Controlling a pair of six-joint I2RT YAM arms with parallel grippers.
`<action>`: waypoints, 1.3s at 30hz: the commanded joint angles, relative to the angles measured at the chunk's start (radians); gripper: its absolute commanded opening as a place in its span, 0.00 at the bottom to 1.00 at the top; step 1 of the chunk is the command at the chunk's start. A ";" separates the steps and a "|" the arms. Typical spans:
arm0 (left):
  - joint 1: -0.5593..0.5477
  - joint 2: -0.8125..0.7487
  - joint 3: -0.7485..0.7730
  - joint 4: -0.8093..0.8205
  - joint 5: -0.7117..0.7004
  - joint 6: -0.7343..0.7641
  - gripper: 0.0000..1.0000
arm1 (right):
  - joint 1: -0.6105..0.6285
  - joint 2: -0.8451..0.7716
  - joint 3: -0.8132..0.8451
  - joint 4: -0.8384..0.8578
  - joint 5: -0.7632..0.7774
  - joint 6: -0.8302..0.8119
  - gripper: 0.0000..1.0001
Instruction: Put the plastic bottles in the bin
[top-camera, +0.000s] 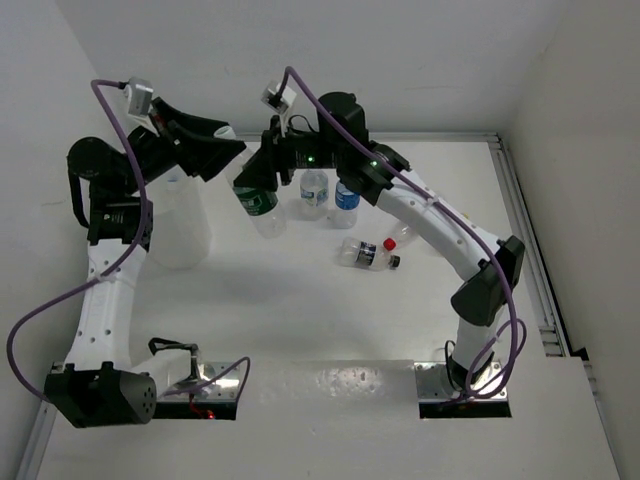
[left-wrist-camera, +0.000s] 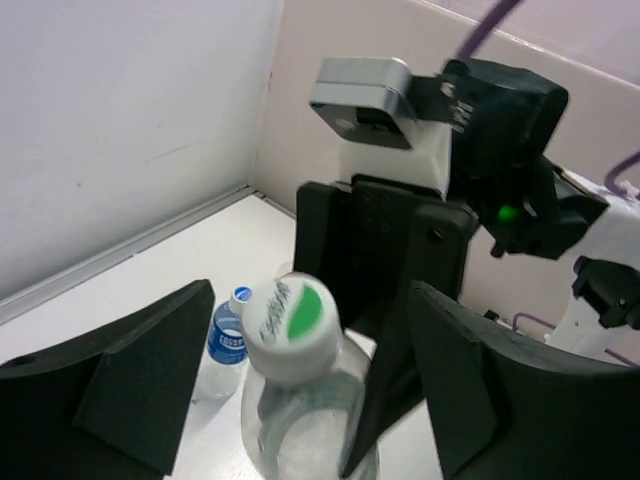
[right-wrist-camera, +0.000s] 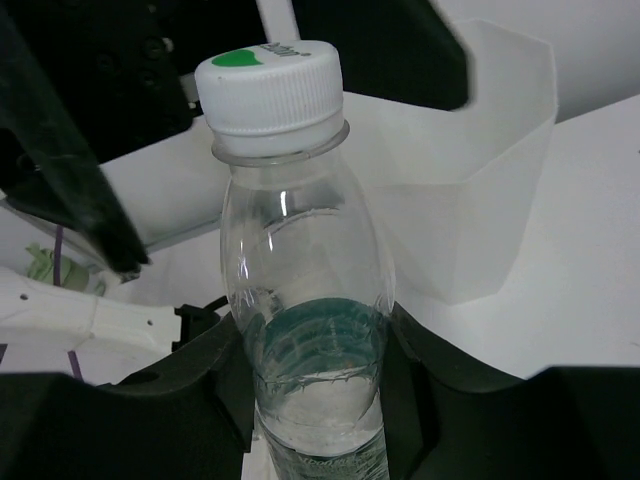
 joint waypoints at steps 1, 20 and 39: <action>-0.040 -0.003 0.038 0.022 -0.078 -0.015 0.82 | 0.034 -0.057 -0.002 0.056 -0.028 -0.017 0.04; 0.166 0.046 0.320 -0.243 -0.126 0.129 0.00 | -0.104 -0.157 -0.078 0.050 0.041 0.047 1.00; 0.523 0.095 0.281 -0.570 -0.359 0.560 0.07 | -0.162 -0.307 -0.733 -0.402 0.524 -0.787 0.95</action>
